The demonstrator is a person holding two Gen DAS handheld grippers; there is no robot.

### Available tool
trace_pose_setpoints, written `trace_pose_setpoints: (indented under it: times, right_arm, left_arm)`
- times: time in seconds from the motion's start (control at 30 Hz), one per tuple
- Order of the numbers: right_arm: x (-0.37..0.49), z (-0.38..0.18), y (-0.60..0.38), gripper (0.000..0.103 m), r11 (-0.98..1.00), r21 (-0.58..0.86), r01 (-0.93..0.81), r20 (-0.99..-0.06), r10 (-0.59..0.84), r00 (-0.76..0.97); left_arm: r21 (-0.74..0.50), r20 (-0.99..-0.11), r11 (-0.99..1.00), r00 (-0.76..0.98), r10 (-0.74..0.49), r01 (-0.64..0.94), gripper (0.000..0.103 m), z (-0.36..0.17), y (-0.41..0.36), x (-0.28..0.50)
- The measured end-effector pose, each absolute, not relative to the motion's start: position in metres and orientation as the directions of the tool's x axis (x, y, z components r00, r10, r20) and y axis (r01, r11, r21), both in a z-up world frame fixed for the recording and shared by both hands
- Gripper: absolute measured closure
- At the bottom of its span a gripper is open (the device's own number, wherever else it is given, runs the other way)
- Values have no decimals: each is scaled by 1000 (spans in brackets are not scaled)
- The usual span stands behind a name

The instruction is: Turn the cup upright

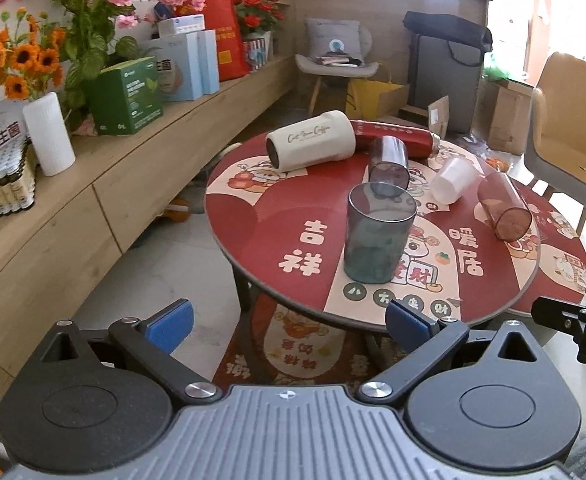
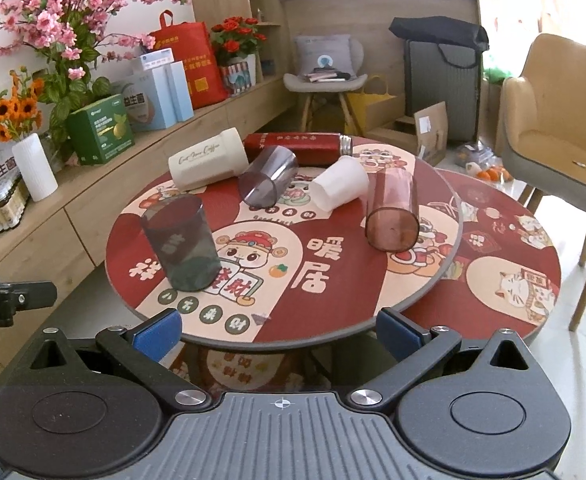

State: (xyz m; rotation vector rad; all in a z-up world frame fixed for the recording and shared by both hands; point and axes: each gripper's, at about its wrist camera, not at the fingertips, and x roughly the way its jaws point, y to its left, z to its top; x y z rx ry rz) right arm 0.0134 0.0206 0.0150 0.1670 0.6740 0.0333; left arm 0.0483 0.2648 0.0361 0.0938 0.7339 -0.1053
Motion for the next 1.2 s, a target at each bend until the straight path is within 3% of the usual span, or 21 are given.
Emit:
trace_pose_setpoints:
  times: [1.2]
  right_arm:
    - [2,7,15,0,984,167,55,-633,64,771]
  left_arm:
    - [63,-691,992,722,-38,112,0,35,264,27]
